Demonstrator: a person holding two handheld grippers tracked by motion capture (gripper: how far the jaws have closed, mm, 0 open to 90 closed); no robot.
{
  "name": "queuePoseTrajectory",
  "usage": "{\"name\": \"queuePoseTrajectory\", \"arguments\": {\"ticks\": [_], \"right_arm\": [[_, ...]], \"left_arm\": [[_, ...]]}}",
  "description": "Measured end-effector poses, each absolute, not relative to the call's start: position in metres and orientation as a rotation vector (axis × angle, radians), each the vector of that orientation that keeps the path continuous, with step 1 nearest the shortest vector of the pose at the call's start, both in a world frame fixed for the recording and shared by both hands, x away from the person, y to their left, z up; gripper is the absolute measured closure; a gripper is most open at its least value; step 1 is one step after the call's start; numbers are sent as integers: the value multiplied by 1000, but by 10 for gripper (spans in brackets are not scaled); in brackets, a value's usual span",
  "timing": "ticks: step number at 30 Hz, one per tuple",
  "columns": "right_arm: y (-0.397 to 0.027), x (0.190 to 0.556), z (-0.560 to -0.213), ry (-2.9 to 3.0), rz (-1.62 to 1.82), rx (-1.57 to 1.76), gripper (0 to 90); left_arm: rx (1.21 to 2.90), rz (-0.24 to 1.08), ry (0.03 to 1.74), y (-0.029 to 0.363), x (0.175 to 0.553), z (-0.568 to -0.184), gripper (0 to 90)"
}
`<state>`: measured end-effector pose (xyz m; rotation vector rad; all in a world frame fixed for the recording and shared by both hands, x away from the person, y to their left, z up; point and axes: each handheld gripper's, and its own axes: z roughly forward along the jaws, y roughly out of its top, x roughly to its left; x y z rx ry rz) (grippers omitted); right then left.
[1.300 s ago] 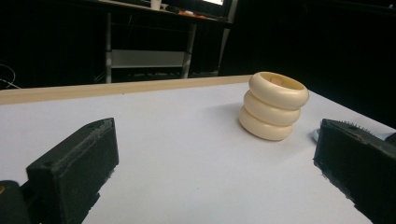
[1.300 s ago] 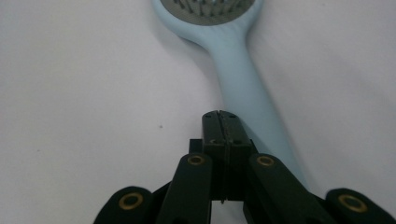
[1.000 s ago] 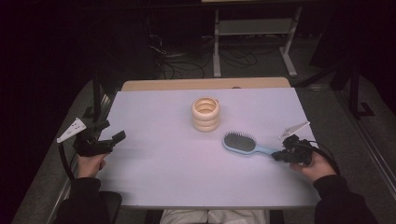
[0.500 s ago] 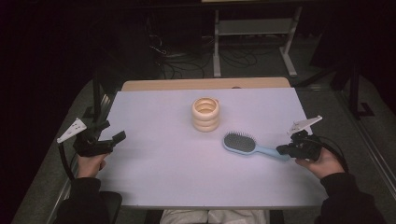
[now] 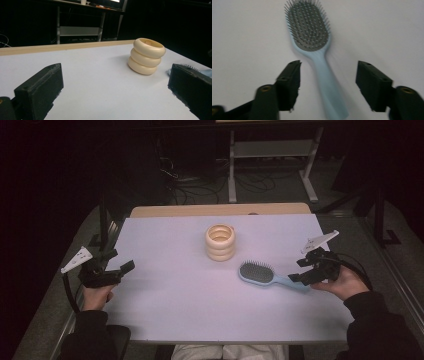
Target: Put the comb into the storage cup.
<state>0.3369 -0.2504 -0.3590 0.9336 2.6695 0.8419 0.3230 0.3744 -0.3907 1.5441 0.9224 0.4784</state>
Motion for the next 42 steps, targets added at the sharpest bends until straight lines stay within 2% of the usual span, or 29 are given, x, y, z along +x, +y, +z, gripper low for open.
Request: {"name": "queuePoseTrajectory", "arguments": {"ticks": [3,6,9,11,19,32,42], "right_arm": [[-246,339,-355,2677,835,915,168],[-243,341,-351,2683,825,886,120],[-240,344,-350,2697,825,866,15],[-238,345,-350,2704,808,854,0],[-234,354,-357,2718,795,843,0],[-232,375,-388,2783,753,854,0],[-227,380,-396,2812,726,835,0]], "left_arm": [[1545,478,922,374,323,-391,0],[1545,478,922,374,323,-391,0],[1546,478,921,374,323,-391,0],[1549,477,920,374,323,-391,0],[1551,478,918,374,323,-391,0],[1547,480,915,374,324,-391,0],[1546,480,915,374,324,-391,0]]}}
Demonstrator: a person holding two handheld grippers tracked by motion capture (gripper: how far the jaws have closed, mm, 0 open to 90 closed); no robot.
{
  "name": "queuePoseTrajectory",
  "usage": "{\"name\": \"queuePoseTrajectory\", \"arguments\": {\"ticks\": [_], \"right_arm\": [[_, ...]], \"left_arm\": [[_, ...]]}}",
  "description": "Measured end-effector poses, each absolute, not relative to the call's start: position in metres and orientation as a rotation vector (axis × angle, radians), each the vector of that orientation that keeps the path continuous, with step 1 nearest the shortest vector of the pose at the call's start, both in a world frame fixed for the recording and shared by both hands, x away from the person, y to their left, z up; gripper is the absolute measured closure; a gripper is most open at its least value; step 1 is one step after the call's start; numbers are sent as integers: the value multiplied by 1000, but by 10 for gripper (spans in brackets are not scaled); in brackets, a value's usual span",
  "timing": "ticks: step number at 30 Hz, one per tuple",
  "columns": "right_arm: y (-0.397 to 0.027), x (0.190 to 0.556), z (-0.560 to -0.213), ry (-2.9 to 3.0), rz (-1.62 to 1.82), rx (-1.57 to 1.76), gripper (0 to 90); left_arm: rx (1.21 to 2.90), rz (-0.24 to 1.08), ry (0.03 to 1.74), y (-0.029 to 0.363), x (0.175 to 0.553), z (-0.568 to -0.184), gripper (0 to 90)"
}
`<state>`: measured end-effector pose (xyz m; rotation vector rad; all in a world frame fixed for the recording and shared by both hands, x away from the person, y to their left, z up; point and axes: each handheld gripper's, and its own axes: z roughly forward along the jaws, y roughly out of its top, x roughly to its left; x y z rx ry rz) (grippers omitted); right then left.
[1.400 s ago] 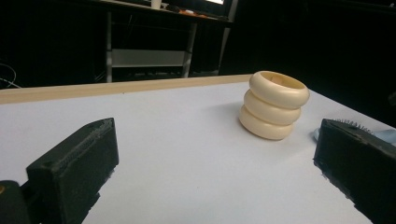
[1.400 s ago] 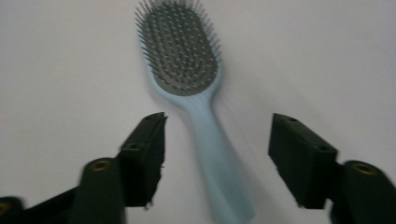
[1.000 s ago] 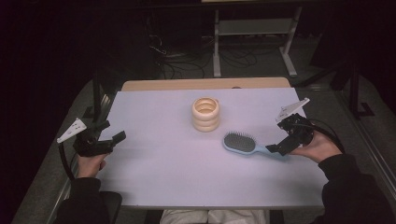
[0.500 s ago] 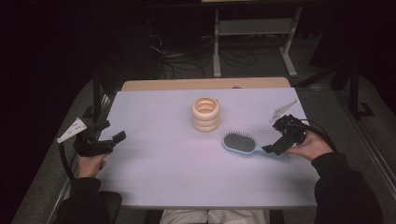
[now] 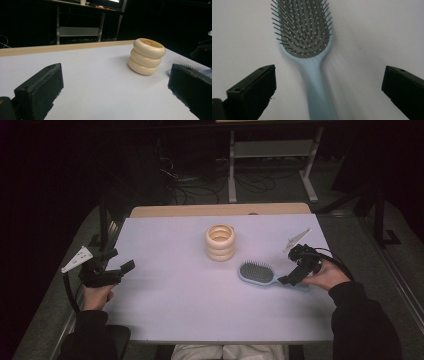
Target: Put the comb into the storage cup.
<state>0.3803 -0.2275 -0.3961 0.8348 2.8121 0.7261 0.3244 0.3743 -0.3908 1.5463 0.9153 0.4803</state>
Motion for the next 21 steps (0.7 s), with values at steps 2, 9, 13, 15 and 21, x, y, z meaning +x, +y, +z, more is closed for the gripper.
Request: {"name": "queuePoseTrajectory", "arguments": {"ticks": [2,9,13,15,21], "right_arm": [[-227,381,-397,2816,723,826,0],[-225,382,-401,2834,704,820,0],[-222,382,-404,2841,693,806,0],[-221,382,-405,2849,684,795,11],[-221,381,-409,2859,699,778,97]], "left_arm": [[1546,480,915,374,324,-391,0],[1547,479,917,374,325,-391,0],[1549,478,918,375,325,-391,0],[1547,479,918,374,325,-391,0],[1547,481,918,375,325,-391,0]]}}
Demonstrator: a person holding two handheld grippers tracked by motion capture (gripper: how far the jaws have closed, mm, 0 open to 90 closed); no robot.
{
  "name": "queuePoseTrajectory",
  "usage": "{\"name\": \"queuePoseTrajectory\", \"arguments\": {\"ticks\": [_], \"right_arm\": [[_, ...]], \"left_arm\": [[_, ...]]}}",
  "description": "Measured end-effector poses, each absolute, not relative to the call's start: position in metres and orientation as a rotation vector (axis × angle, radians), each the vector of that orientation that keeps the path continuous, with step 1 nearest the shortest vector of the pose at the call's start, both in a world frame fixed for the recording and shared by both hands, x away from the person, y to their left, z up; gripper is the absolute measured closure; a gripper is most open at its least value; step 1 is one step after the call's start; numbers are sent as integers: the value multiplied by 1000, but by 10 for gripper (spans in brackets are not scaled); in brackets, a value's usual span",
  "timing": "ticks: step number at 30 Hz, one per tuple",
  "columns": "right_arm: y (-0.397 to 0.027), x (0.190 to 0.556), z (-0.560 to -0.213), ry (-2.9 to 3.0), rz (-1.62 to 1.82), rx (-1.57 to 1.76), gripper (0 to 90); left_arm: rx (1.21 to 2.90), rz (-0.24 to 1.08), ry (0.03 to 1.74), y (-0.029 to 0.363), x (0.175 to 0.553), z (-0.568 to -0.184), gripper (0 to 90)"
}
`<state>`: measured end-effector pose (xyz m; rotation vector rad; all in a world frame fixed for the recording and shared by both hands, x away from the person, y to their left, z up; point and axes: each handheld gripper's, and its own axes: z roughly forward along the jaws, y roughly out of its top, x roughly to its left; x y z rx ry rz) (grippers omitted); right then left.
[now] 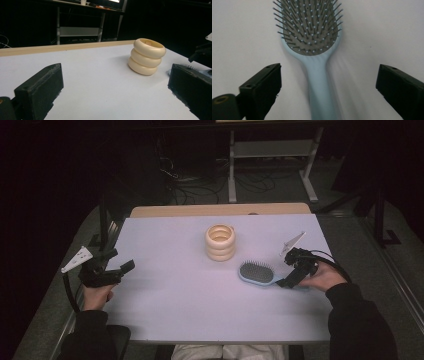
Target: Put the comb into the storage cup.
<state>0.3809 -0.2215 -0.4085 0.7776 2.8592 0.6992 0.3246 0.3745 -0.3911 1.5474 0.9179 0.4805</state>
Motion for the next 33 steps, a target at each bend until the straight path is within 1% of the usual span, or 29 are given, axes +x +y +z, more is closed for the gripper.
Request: {"name": "queuePoseTrajectory", "arguments": {"ticks": [8,12,15,17,22,28,33], "right_arm": [[-224,380,-417,2898,702,779,192],[-223,379,-418,2900,723,748,272],[-224,378,-420,2913,723,739,358],[-225,377,-423,2918,717,740,384],[-226,378,-424,2903,727,726,489],[-220,377,-426,2913,719,709,551],[-217,378,-428,2919,705,697,581]], "left_arm": [[1548,480,919,374,325,-391,0],[1547,482,916,374,324,-391,0],[1545,482,917,375,324,-391,0],[1547,483,917,375,324,-391,0],[1547,482,916,375,324,-391,0],[1548,481,915,374,324,-391,0],[1546,483,915,375,324,-391,0]]}}
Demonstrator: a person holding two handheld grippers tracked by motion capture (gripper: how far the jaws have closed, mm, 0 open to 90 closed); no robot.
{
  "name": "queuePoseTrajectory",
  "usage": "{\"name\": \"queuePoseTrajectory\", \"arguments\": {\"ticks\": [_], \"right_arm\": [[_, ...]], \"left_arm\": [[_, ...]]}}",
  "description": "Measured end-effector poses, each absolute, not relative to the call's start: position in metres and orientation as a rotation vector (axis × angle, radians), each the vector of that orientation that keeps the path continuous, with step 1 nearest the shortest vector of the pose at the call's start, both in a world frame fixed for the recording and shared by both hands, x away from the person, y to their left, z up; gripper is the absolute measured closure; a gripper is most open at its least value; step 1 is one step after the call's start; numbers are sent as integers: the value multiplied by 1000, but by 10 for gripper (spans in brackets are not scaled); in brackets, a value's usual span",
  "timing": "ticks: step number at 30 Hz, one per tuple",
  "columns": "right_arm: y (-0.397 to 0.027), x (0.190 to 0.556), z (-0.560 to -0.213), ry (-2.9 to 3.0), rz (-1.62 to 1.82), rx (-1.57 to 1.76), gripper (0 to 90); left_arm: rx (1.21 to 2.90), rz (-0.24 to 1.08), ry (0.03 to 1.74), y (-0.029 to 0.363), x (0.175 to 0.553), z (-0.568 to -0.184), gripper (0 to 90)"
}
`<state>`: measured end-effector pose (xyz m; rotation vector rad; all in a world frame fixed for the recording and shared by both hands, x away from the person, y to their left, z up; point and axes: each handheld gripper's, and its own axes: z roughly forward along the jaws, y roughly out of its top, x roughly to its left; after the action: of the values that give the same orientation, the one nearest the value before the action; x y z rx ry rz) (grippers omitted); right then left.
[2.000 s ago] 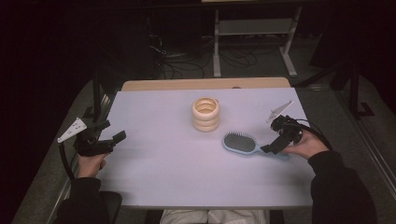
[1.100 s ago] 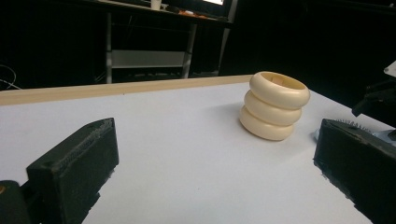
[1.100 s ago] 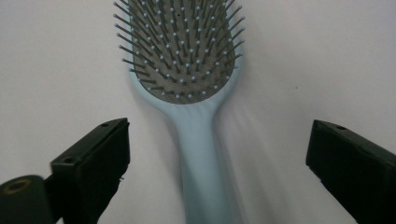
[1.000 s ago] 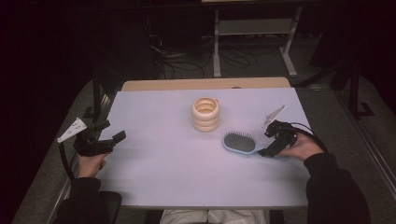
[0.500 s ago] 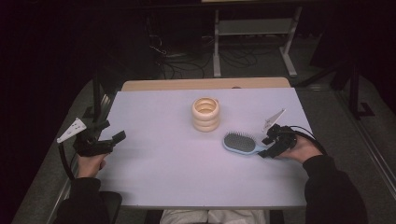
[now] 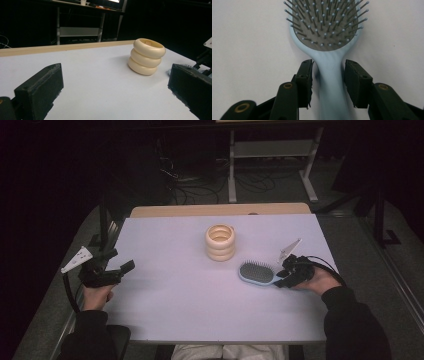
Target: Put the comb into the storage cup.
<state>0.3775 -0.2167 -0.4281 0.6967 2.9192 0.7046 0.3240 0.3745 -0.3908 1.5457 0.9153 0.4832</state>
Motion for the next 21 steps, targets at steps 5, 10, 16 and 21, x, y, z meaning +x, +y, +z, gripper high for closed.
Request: {"name": "queuePoseTrajectory", "arguments": {"ticks": [5,10,16,21], "right_arm": [[-216,377,-429,2926,701,685,609],[-215,377,-429,2924,692,684,623],[-214,375,-429,2917,677,673,673],[-214,374,-429,2903,683,682,682]], "left_arm": [[1547,484,914,374,324,-391,0],[1547,484,914,375,324,-391,0],[1546,484,913,374,324,-391,0],[1546,484,912,374,324,-391,0]]}}
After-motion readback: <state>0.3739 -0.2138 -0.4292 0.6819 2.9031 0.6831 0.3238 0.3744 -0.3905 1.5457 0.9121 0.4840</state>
